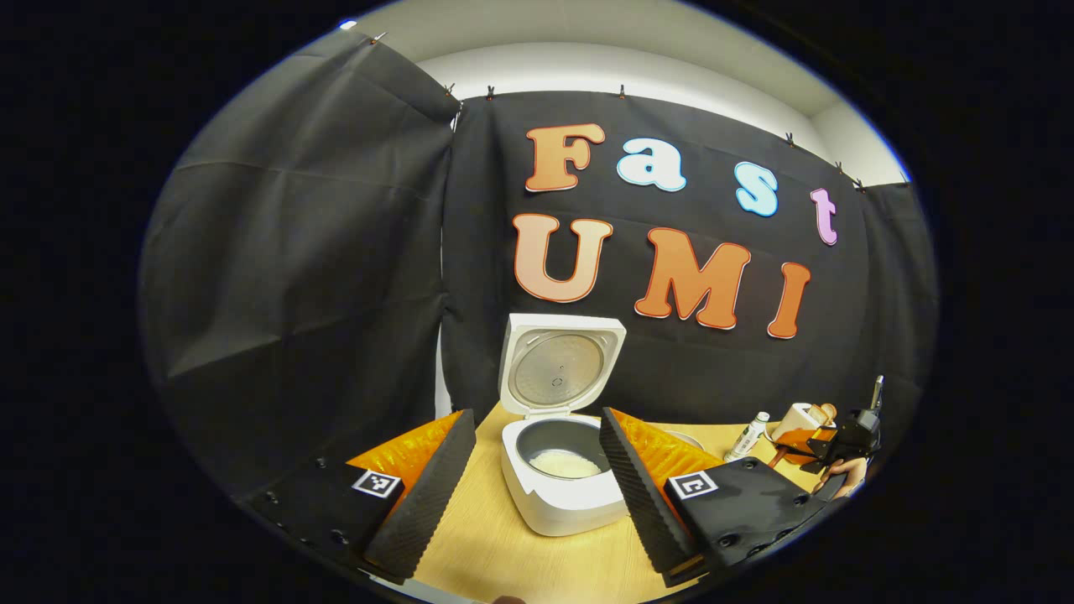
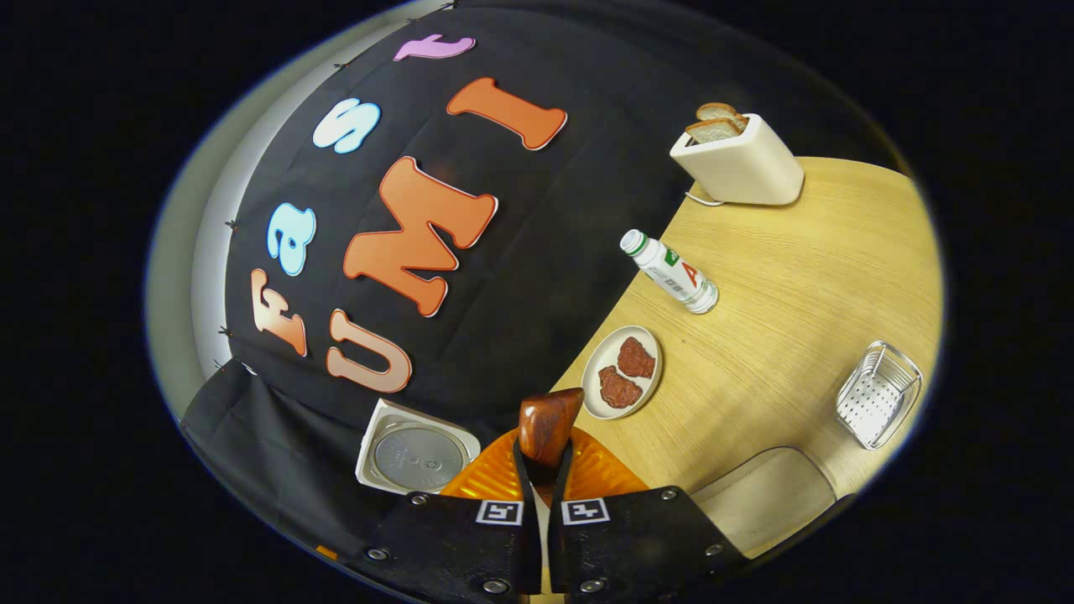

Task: Close the left gripper, press the button to open the rice cooker; take a wooden spoon from the chopstick holder with the right hand, scoop a spoonful of rice and pour it into the rice cooker, then put the wooden spoon back into the chopstick holder.

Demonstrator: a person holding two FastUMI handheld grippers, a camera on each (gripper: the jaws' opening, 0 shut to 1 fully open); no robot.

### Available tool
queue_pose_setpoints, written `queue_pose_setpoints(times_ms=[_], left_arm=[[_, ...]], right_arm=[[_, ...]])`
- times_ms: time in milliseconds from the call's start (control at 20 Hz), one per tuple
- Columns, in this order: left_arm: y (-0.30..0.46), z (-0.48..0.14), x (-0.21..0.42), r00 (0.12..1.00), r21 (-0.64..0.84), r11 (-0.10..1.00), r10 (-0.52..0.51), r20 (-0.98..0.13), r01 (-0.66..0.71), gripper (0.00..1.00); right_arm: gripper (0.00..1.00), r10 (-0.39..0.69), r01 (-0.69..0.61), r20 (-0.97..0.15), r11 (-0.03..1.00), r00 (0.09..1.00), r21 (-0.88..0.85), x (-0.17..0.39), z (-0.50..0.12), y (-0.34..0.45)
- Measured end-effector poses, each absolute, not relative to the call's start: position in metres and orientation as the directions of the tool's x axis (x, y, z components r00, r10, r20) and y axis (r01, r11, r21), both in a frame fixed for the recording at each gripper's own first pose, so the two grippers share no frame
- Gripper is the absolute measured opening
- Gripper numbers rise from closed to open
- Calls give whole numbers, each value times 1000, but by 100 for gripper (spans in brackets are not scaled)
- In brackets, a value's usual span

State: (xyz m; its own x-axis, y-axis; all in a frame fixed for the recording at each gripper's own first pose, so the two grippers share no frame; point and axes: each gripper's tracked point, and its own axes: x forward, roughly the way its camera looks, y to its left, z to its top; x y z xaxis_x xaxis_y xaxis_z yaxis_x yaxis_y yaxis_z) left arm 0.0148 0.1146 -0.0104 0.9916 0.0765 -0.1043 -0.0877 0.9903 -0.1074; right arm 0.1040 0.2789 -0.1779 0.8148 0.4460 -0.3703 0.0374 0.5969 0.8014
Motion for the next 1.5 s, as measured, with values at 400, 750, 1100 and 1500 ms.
queue_pose_setpoints(times_ms=[400,750,1100,1500], left_arm=[[111,-16,20,992,-105,992,58,-110,-70,100],[106,-16,31,993,-87,995,37,-110,-47,100],[109,-24,37,990,-93,995,29,-135,-42,100],[125,-37,32,984,-104,992,59,-168,-77,100]], right_arm=[[3,512,19,-328,518,794,855,135,-136,344],[3,551,-15,-296,489,780,872,165,-108,415],[2,541,-83,-261,529,800,844,203,-84,482],[2,525,-234,-239,680,817,695,211,-88,536]])
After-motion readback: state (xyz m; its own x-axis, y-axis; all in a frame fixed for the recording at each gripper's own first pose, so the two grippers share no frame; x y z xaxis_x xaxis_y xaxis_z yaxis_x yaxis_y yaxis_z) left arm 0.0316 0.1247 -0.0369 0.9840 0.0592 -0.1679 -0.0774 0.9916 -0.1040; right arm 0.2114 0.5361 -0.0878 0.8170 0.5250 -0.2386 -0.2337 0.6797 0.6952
